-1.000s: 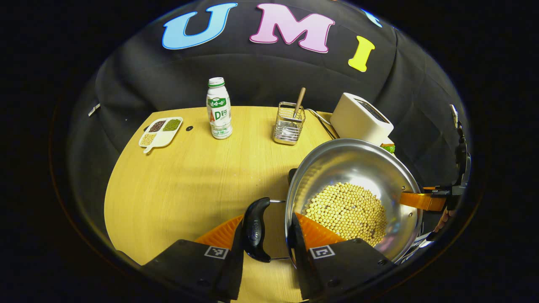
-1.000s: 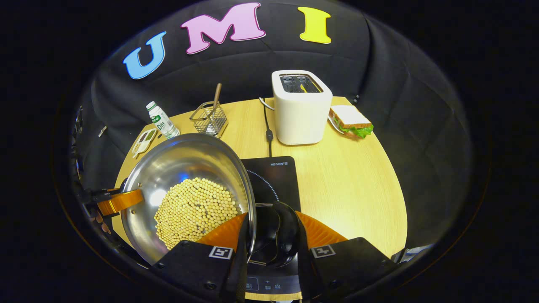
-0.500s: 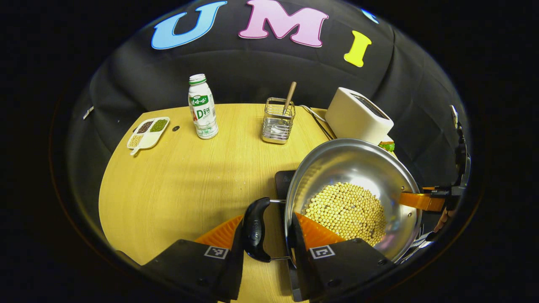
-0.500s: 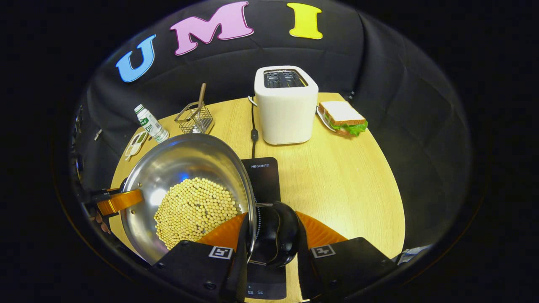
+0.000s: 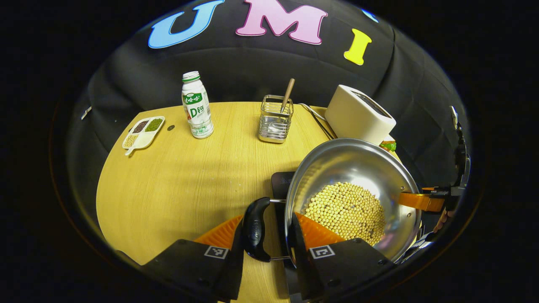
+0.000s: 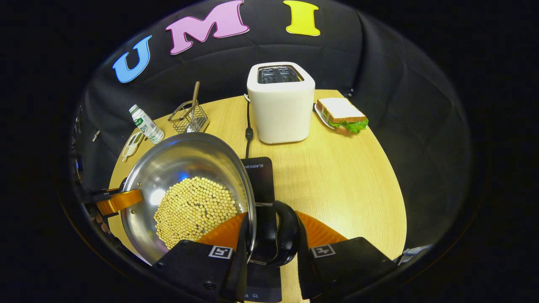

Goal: First push the handle of the pot to place it horizontally, then grasp the pot with both hands and set it on the induction cooktop.

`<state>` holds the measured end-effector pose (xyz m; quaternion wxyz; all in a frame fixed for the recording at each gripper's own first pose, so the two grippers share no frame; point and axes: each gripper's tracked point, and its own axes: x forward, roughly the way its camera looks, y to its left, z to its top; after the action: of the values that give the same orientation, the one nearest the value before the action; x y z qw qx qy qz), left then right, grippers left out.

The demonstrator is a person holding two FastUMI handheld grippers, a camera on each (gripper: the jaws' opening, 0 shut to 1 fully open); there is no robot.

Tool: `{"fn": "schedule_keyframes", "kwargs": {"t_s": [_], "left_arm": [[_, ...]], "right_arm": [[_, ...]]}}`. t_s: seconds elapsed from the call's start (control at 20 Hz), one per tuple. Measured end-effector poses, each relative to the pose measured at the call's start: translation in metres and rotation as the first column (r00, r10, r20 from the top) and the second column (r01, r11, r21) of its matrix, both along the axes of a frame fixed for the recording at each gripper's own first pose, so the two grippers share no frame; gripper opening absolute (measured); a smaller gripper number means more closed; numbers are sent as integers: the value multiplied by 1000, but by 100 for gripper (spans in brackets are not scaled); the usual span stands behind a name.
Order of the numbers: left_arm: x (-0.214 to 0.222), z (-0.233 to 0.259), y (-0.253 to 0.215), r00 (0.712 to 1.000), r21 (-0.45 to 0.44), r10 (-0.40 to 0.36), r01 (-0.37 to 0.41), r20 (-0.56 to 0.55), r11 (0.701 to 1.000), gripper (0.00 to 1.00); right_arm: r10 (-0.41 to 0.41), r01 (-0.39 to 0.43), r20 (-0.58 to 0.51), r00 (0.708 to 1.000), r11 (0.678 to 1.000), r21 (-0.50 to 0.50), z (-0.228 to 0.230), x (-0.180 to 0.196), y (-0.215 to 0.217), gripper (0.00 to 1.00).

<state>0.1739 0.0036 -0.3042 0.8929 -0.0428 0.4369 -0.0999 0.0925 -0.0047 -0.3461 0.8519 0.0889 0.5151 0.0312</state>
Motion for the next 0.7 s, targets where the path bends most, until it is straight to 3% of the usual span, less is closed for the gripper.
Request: {"fn": "schedule_keyframes", "kwargs": {"t_s": [0.3, 0.35, 0.55, 0.65, 0.7], "left_arm": [[-1, 1, 0, 1000, -2, 9, -9, 4, 1000, 57], [-1, 1, 0, 1000, -3, 12, -12, 3, 1000, 57], [-4, 3, -3, 1000, -22, 20, -19, 14, 1000, 60], [-6, 6, -3, 999, -50, 38, -37, 21, 998, 64], [-5, 8, -2, 998, -60, 48, -46, 37, 997, 79]], "right_arm": [[-22, 22, -3, 1000, 999, 38, -3, -1, -1, 52], [-23, 23, -3, 1000, 999, 40, -3, -1, -2, 48], [-27, 27, 0, 1000, 999, 38, -4, -1, -3, 58], [-37, 37, 19, 999, 999, 31, 0, 1, -5, 63], [-37, 36, 24, 999, 999, 26, 0, 1, -5, 66]]}}
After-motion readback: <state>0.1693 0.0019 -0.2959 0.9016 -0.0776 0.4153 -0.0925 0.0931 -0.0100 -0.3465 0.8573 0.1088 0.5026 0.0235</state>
